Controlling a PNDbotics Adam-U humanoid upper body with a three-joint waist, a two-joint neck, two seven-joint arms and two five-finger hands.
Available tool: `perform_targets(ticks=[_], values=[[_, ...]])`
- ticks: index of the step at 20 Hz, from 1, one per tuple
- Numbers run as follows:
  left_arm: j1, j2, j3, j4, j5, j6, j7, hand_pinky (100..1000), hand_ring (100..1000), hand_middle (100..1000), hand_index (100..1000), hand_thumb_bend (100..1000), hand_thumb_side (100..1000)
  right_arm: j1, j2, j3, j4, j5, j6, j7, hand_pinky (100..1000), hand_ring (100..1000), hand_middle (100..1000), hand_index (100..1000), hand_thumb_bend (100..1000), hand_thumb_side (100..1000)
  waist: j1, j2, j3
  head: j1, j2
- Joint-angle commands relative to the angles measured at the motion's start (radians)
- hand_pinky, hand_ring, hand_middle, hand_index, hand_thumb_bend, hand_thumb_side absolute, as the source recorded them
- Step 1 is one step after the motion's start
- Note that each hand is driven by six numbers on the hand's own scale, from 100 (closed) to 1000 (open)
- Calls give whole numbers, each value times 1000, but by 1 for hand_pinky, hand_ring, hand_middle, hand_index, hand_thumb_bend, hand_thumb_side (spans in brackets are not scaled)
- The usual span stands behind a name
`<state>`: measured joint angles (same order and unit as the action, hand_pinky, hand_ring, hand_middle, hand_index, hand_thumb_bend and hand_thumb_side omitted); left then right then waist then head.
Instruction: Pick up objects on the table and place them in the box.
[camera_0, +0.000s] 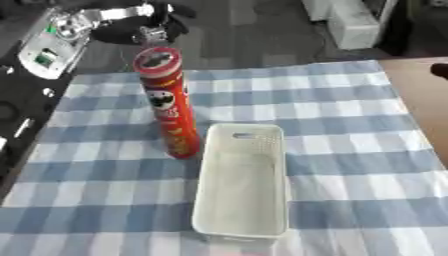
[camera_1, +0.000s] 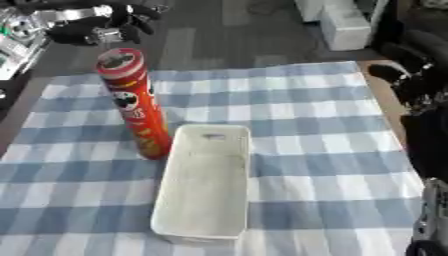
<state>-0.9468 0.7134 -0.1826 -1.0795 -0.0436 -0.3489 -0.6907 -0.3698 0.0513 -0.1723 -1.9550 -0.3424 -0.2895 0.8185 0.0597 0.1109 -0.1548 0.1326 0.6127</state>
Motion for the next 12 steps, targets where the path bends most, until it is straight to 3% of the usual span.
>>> perform_targets(ticks=[1,12], values=[[-15,32,15,-2,-10,-7,-1,755,884,957,1000,100,871,-18,-10,3,-6,-6,-49,54,864,900,894,866,100,523,-2,-12,1,5,-14],[8,31,7,-10,-37,-14,-4,779,895,962,1000,100,884,-16,-14,0,-6,-13,-47,62,865,903,890,848,100,524,1,-11,-1,3,-11]])
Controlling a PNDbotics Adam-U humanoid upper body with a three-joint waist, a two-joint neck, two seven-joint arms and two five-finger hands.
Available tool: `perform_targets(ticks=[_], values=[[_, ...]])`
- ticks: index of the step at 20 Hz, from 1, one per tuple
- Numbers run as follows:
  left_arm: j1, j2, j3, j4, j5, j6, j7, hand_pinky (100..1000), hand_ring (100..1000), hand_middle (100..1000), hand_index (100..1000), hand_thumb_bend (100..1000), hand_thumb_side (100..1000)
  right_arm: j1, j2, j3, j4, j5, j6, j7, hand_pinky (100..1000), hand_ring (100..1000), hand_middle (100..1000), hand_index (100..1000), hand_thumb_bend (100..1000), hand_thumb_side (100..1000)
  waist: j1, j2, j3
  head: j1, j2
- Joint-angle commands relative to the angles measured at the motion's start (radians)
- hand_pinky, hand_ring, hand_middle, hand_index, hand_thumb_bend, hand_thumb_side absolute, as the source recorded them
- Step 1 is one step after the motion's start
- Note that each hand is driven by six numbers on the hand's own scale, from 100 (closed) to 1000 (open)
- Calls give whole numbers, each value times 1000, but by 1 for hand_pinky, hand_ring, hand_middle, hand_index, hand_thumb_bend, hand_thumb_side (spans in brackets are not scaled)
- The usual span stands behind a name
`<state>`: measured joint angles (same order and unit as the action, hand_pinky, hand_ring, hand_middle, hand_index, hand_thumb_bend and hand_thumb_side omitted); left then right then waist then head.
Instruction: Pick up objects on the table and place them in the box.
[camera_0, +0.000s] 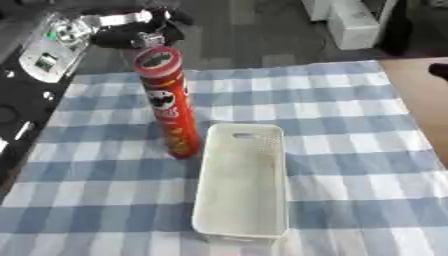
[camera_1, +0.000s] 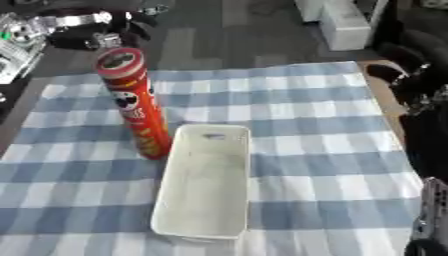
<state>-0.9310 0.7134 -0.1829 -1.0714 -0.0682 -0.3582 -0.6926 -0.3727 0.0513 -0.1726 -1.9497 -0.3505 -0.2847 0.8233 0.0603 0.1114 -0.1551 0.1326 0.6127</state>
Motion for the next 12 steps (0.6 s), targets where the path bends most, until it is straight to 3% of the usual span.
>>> perform_targets(ticks=[1,7,12], values=[[-5,32,6,-23,-20,-5,-2,779,895,962,1000,100,884,-13,-14,1,-12,-5,-52,57,865,903,890,848,100,524,1,-12,-1,2,-11],[7,44,-6,-72,-205,-17,-7,836,920,977,1000,100,866,-11,-17,0,-13,-7,-50,56,867,905,887,836,100,524,4,-11,-2,1,-11],[7,41,-10,-86,-262,-27,-13,848,923,978,1000,100,862,-9,-20,-1,-13,-8,-48,56,869,908,887,835,100,524,7,-11,-3,0,-8]])
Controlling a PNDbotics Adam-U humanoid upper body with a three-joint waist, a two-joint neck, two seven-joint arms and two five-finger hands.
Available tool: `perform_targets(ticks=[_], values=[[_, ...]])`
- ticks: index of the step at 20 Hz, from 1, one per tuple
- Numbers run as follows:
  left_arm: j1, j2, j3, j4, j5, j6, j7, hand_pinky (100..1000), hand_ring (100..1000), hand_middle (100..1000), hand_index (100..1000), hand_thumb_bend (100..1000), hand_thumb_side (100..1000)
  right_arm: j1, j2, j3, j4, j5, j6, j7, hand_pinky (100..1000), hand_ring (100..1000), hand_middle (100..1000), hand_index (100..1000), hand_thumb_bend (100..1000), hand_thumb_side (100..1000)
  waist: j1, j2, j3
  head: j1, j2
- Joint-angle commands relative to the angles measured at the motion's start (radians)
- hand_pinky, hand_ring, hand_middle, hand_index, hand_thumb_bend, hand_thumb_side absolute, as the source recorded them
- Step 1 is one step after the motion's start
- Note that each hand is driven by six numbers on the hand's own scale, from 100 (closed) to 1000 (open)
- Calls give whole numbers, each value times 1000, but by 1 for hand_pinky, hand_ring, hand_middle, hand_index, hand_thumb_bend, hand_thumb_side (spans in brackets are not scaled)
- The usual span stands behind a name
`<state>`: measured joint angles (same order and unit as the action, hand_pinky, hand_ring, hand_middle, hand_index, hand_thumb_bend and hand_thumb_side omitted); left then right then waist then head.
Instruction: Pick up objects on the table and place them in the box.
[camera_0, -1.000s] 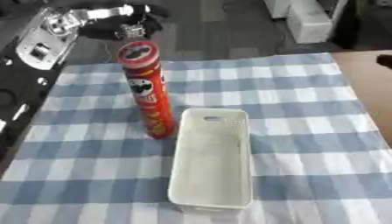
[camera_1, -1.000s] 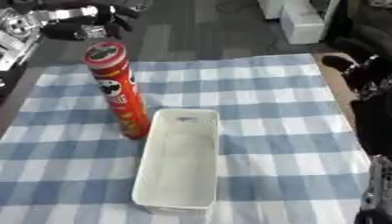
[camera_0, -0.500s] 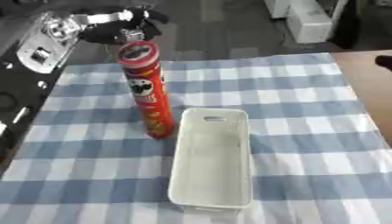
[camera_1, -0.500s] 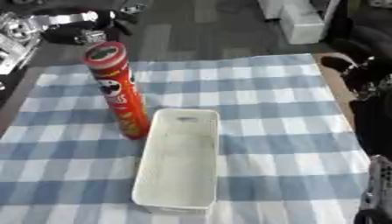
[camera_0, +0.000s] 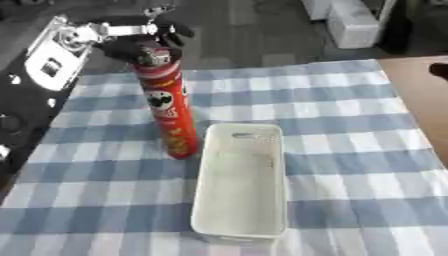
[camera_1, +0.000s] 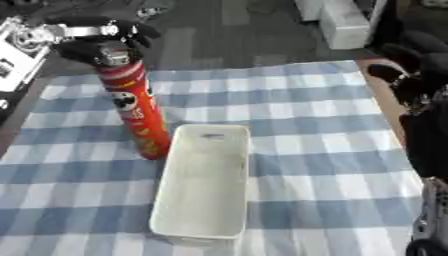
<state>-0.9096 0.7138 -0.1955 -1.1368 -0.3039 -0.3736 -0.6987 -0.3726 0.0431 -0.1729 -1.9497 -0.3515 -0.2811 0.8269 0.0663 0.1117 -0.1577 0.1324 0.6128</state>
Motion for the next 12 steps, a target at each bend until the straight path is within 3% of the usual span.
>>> perform_targets(ticks=[1,12], values=[[-14,41,1,-23,-33,-12,-8,851,925,979,1000,100,856,-9,-12,-1,-13,-7,-51,53,870,909,886,835,100,524,1,-11,0,0,-8],[-11,45,-6,-47,-88,-19,-24,862,930,981,1000,100,867,-12,-17,-2,-10,-9,-51,58,872,911,886,832,100,524,3,-8,2,-2,-5]])
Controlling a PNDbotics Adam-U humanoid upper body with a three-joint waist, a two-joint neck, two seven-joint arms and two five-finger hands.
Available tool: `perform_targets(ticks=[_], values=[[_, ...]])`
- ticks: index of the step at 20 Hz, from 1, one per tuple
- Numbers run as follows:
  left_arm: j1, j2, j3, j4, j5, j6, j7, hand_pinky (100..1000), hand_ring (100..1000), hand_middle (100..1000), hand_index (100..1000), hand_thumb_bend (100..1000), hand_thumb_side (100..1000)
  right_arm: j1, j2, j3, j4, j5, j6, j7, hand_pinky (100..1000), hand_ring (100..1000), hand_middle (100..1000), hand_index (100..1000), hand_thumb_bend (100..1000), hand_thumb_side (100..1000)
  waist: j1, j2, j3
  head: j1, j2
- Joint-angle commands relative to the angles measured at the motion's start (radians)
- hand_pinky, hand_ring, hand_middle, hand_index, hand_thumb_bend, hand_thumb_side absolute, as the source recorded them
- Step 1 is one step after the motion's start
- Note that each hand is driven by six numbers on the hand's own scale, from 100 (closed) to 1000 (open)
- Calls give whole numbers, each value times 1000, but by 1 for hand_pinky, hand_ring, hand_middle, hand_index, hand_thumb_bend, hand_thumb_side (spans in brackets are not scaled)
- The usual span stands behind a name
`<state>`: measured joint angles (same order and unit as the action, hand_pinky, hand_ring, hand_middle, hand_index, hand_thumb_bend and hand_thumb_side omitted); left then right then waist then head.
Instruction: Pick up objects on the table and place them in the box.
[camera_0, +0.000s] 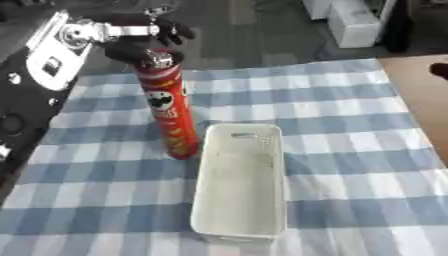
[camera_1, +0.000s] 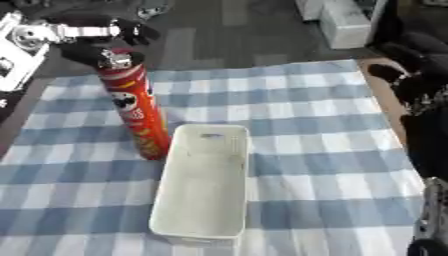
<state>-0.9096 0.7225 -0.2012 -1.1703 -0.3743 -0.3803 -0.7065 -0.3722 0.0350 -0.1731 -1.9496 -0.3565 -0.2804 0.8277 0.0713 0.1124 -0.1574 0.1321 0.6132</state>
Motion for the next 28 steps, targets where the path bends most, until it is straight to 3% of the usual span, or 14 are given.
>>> perform_targets(ticks=[1,6,9,13,16,19,22,28], values=[[-10,36,-1,-15,-21,-12,-17,862,930,981,1000,100,867,-12,-9,-2,-10,-5,-52,57,872,911,886,832,100,524,-2,-9,2,-2,-5],[-6,37,-10,-25,-52,-9,-39,849,934,988,1000,101,879,-14,-8,-1,-9,-6,-53,60,872,909,886,830,100,524,-2,-8,2,-4,-3],[-5,37,-16,-32,-86,-1,-70,834,938,998,1000,152,915,-14,-7,-1,-9,-6,-52,61,873,909,886,829,100,524,-3,-8,1,-6,0],[-11,41,-22,-52,-173,18,-137,704,929,1000,1000,303,912,-13,-6,-1,-9,-7,-50,62,879,911,886,829,100,525,-2,-9,1,-8,3],[-13,43,-20,-75,-248,24,-164,661,931,1000,1000,406,895,-11,-7,-1,-10,-8,-47,63,882,912,887,829,100,525,-1,-10,1,-9,3],[-12,43,-19,-88,-317,26,-176,476,926,1000,1000,456,911,-10,-9,-1,-10,-9,-45,65,886,916,887,829,100,526,1,-10,0,-9,3],[-12,41,-19,-91,-353,27,-183,347,908,997,1000,482,924,-10,-12,-2,-10,-10,-43,67,890,919,888,828,100,526,2,-10,0,-9,3],[-11,39,-21,-95,-383,23,-179,335,906,992,1000,484,938,-9,-17,-3,-9,-13,-39,70,894,923,888,828,100,526,7,-9,-2,-10,5]])
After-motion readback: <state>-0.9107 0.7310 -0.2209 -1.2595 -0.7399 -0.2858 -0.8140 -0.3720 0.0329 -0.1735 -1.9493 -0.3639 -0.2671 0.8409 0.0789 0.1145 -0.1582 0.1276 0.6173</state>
